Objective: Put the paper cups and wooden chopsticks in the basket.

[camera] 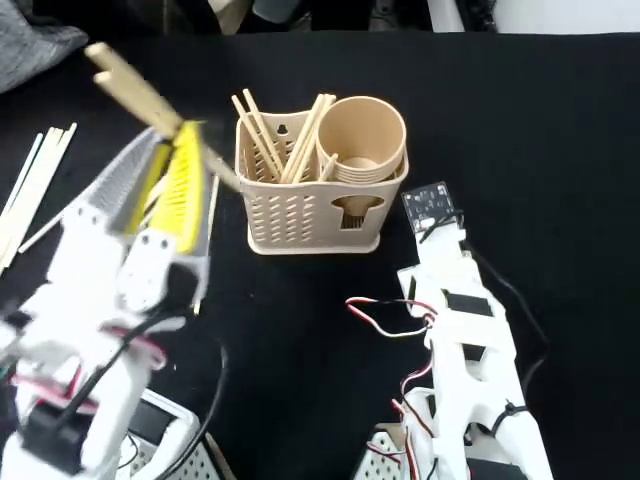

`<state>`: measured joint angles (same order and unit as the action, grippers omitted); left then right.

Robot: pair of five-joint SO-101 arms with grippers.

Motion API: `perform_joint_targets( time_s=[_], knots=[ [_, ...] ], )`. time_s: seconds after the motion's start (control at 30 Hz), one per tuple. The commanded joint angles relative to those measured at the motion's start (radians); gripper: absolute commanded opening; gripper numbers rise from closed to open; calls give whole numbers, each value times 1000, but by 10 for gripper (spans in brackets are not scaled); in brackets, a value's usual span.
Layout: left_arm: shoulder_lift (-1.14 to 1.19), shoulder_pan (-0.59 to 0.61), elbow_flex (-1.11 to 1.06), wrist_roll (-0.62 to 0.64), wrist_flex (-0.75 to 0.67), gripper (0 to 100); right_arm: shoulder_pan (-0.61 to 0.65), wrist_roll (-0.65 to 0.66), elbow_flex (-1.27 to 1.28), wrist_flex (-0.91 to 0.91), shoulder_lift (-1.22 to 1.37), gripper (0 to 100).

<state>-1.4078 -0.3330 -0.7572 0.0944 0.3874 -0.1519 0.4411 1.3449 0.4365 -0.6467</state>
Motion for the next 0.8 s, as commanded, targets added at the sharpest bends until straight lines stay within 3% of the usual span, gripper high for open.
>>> perform_joint_targets(
  time_s=[0.0, 0.27, 0.5, 0.77],
  knots=[
    [164, -61, 10, -9, -37, 29, -12, 9, -7, -11, -25, 12],
    [473, -24, 18, -9, -181, 29, -12, 9, -7, -11, -27, 12],
    [539, -24, 28, -9, -201, 29, -12, 9, -7, -11, -27, 12],
    [569, -24, 292, -15, -207, 29, -12, 9, -7, -11, -27, 12]
  ],
)
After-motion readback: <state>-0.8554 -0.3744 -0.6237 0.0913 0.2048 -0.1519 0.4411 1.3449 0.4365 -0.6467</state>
